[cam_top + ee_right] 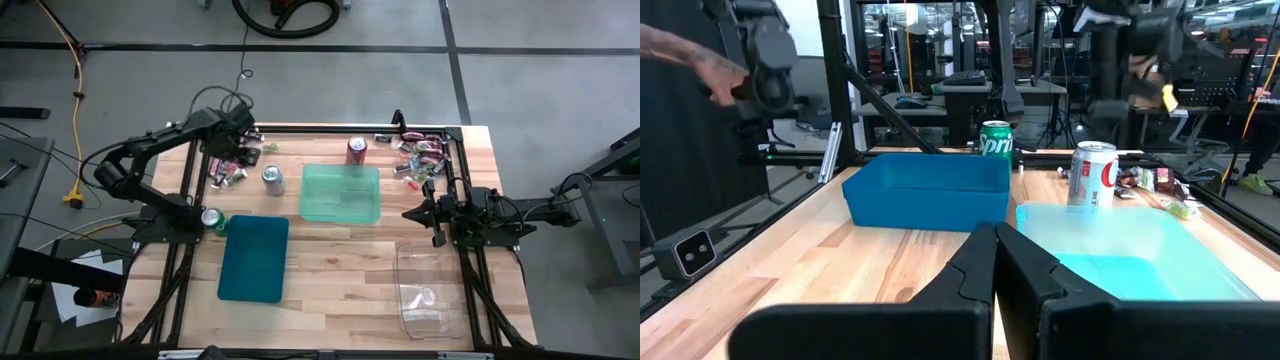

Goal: Organize candy in baskets
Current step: Put the green gummy into the green bin

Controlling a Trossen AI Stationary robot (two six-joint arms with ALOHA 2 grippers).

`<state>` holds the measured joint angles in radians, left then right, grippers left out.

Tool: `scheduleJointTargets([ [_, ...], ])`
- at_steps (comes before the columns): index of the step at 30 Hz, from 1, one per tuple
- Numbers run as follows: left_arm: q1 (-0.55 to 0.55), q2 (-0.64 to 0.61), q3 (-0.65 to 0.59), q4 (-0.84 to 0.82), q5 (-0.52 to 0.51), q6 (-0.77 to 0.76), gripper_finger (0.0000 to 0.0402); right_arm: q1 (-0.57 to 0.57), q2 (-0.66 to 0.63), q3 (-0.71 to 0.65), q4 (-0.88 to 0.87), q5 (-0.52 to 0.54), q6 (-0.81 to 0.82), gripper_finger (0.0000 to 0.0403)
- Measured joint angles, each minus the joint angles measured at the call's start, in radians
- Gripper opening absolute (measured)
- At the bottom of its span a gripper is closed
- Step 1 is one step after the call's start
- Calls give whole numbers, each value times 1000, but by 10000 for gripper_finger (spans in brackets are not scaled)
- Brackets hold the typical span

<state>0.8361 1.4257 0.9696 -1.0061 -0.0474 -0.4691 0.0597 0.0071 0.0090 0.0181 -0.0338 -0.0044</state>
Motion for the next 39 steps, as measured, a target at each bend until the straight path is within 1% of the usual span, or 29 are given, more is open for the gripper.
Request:
scheduleJointTargets([
  [2, 1, -1, -59, 67, 33, 0, 218, 0, 0, 0, 0, 0, 0, 0],
  [7, 11, -2, -150, 147, 24, -29, 218, 0, 0, 0, 0, 0, 0, 0],
  [10, 11, -3, -175, 158, -17, -34, 218, 0, 0, 0, 0, 0, 0, 0],
  [15, 11, -3, -210, 182, -11, -25, 217, 0, 0, 0, 0, 0, 0, 0],
  [19, 11, -3, -228, 213, -39, -25, 216, 0, 0, 0, 0, 0, 0, 0],
  [21, 11, -3, -235, 225, -42, -23, 208, 0, 0, 0, 0, 0, 0, 0],
  [23, 9, -3, -237, 227, -43, -14, 189, 0, 0, 0, 0, 0, 0, 0],
  [25, 4, -3, -236, 229, -42, -9, 154, 0, 0, 0, 0, 0, 0, 0],
  [26, 2, -3, -236, 226, -40, -8, 130, 0, 0, 0, 0, 0, 0, 0],
  [29, 0, -3, -236, 216, -26, 17, 39, 0, 0, 0, 0, 0, 0, 0],
  [30, 0, -5, -233, 204, -10, 23, 20, 0, 0, 0, 0, 0, 0, 0],
  [32, 2, -29, -213, 170, 8, 33, 13, 0, 0, 0, 0, 0, 0, 0],
  [36, 2, -129, -110, 112, -16, 53, 2, 0, 0, 0, 0, 0, 0, 0],
  [39, -1, -225, 5, 149, -17, 53, 1, 0, 0, 0, 0, 0, 0, 0],
])
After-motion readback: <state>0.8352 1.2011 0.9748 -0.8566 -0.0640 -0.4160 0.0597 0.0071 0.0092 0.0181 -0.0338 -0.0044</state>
